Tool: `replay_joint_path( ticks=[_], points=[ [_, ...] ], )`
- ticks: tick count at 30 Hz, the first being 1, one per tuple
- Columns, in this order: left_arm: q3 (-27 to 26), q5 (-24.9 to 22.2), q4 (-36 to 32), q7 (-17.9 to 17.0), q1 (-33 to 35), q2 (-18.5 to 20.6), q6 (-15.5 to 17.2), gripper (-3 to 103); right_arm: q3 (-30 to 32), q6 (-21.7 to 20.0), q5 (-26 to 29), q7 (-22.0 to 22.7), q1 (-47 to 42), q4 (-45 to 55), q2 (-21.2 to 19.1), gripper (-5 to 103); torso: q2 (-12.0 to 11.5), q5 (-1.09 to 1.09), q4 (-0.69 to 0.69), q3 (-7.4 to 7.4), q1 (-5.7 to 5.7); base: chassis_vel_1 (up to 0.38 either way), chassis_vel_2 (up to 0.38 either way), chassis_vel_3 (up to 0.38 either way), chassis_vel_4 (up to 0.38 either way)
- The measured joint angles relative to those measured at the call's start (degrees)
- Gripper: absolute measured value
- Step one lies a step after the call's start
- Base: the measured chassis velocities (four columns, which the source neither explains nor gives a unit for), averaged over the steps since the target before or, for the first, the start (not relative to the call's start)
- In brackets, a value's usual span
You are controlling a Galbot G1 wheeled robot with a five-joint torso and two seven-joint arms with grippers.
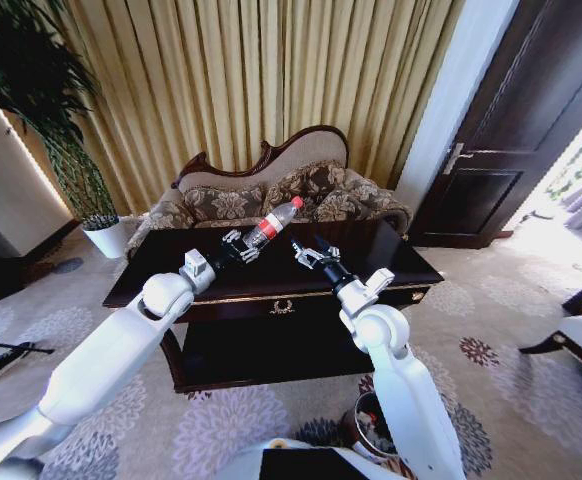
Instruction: Move to the front of the table and place the trash on the table into the trash bin.
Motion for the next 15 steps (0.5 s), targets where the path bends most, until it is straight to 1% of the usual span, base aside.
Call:
replay_joint_path(
  ticks=[7,15],
  points=[
    [-0.3,-0.4,-1.4,-0.8,0.6,1.0,0.5,54,-2.5,0.6,0.5,0.0,2.3,-2.6,-0.6,100,0.0,0.01,0.0,0.0,0.0,0.0,0.0,0.0,0.0],
    [-1.0,-1.7,-2.6,-1.1,0.8,1.9,0.9,54,-5.2,1.2,0.0,0.4,4.8,-6.5,0.4,100,0.0,0.0,0.0,0.0,0.0,0.0,0.0,0.0,0.0]
  ],
)
